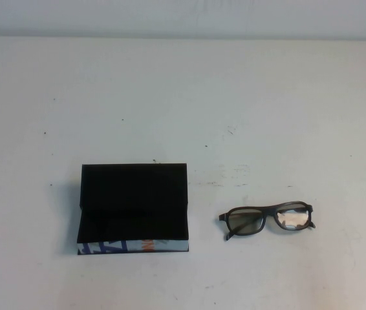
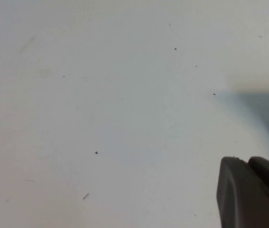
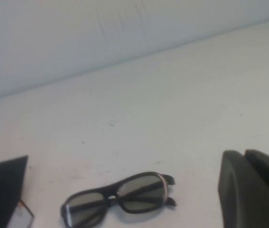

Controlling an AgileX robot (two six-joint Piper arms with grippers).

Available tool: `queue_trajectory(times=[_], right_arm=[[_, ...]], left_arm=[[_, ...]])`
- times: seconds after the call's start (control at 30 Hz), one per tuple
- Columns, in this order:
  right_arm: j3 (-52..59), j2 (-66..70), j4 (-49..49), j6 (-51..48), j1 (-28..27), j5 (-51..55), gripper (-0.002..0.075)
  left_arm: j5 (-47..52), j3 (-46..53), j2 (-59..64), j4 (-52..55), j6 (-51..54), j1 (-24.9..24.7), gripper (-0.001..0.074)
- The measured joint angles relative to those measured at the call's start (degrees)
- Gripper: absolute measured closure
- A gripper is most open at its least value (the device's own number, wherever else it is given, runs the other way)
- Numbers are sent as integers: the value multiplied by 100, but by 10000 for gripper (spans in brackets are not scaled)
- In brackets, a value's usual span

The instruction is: Return glasses to glasses case

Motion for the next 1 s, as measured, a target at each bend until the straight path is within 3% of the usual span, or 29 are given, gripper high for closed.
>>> queue_trajectory(times=[0.23, 0.37, 0.5, 0.67, 1.0], right_arm=[[0, 0, 2482, 0, 0, -430, 739], [-56, -12, 2887, 0, 0, 91, 739], [-717, 478, 2798, 0, 0, 1283, 739], [-1875, 2199, 1796, -144, 0, 2788, 739], [-3811, 5230, 1181, -2029, 188, 4178, 739]], left_arm=[[0, 0, 0, 0, 0, 0, 736], [0, 0, 0, 0, 0, 0, 736], [0, 0, 0, 0, 0, 0, 736], [0, 0, 0, 0, 0, 0, 736], [0, 0, 0, 0, 0, 0, 736]])
